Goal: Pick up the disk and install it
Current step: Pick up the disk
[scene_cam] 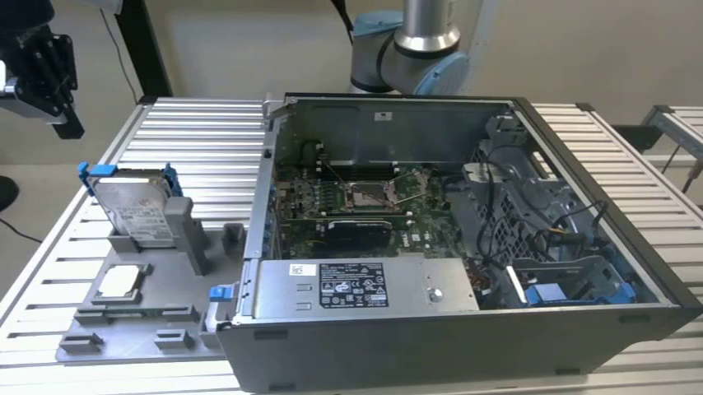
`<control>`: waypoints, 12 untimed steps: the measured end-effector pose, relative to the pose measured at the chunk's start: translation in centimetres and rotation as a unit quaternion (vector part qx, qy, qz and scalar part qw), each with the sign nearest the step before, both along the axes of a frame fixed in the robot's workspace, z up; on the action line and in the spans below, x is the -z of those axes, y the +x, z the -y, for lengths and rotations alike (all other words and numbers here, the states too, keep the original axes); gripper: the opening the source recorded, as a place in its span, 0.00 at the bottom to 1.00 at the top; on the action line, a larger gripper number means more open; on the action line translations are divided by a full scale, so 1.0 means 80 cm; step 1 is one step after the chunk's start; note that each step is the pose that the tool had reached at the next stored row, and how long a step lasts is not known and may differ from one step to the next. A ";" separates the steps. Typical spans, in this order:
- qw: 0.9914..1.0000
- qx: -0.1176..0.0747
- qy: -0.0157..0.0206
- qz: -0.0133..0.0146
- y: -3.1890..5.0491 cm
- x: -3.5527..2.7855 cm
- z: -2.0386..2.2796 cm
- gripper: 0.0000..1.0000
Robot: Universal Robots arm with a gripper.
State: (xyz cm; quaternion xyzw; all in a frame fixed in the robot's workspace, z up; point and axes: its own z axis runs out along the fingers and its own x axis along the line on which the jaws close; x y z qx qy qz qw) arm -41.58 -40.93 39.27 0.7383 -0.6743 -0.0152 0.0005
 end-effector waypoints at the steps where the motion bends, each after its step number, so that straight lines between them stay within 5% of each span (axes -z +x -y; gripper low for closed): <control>1: 1.000 0.000 0.000 0.000 0.000 0.0000 0.0000 0.00; 7: 1.000 0.000 0.000 0.000 0.000 0.0000 0.0000 0.00; 8: 1.000 0.000 0.000 0.000 0.000 0.0000 0.0000 1.00; 12: 1.000 0.000 0.000 0.000 0.000 0.0000 0.0000 1.00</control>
